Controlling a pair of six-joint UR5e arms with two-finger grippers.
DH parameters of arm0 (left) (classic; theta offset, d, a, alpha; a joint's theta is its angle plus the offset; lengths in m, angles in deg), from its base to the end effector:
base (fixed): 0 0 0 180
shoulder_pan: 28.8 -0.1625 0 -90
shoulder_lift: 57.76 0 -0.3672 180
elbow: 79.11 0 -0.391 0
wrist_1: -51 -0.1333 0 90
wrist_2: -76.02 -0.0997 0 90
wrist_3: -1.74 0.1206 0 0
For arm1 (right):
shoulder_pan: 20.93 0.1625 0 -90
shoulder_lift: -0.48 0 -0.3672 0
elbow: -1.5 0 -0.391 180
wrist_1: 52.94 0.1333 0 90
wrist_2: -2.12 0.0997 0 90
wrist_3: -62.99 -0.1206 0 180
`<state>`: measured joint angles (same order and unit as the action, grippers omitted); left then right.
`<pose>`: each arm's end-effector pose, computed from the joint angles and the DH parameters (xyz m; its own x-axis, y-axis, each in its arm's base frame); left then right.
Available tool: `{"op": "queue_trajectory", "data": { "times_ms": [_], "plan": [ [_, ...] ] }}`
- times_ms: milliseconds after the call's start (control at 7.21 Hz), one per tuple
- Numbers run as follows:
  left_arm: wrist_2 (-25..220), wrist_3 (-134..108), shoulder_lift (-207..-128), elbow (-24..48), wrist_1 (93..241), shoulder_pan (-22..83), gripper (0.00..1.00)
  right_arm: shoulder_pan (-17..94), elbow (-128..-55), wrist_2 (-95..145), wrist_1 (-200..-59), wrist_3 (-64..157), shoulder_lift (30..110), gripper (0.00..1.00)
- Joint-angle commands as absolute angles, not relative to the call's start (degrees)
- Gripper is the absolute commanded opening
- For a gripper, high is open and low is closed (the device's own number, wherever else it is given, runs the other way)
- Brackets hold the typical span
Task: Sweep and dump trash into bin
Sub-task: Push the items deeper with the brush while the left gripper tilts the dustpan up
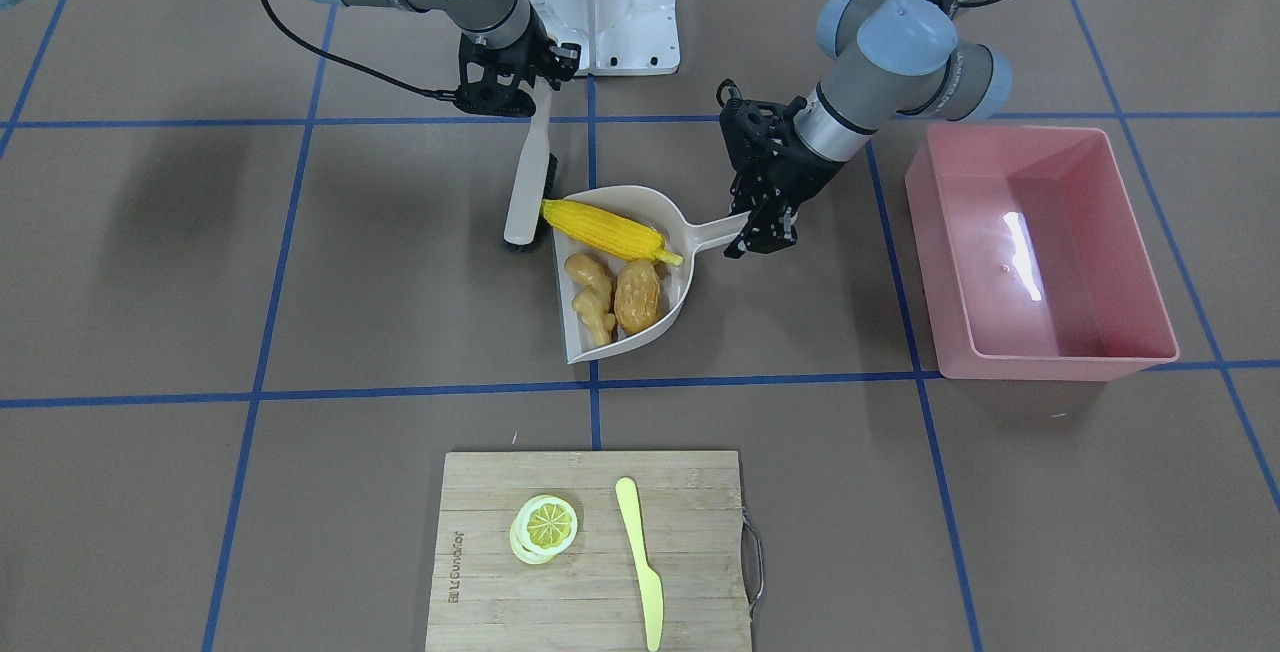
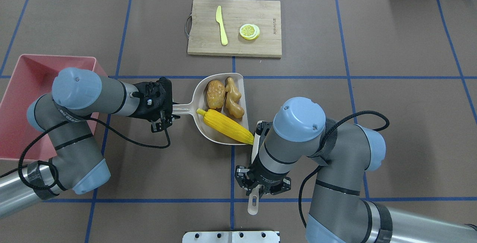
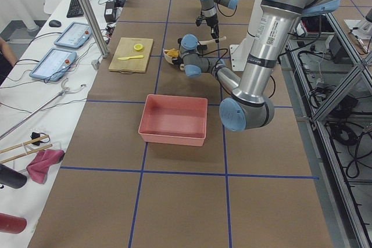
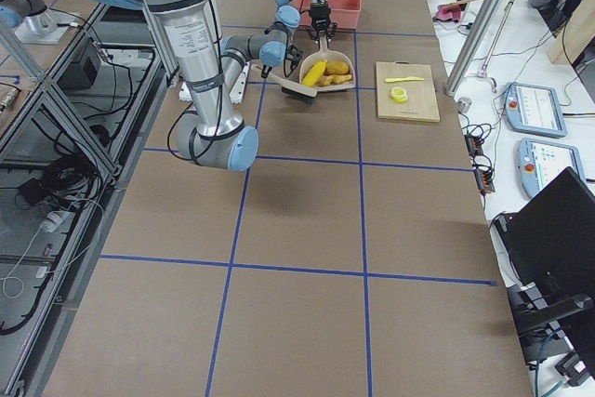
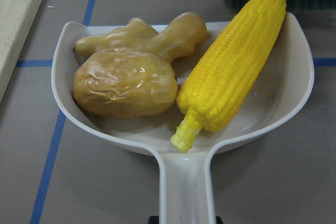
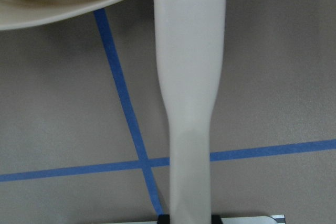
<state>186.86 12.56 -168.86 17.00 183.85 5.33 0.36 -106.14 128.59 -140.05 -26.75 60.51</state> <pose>0.4624 -0.4226 0.2710 0.1901 0.9801 0.0573 -0.3237 0.0075 0.9461 -0.5230 -0.2699 0.1766 0.5920 0.2268 0.7733 0.1381 0.9169 -0.3746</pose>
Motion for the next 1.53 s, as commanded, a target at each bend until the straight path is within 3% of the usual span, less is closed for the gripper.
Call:
{"op": "queue_trajectory", "data": {
  "times_ms": [0,555,1388],
  "plan": [
    [186.8,10.5,-167.9,16.8,187.2,5.5,0.0,2.7,-106.5,131.7,-140.1,-26.8,60.6,0.0],
    [186.8,6.3,-167.7,16.8,191.1,5.6,0.0,7.4,-111.2,134.6,-146.3,-26.7,61.6,0.0],
    [186.8,0.1,-167.5,16.8,199.1,8.5,0.0,16.2,-119.6,136.2,-147.7,-15.2,73.0,0.0]
  ]
}}
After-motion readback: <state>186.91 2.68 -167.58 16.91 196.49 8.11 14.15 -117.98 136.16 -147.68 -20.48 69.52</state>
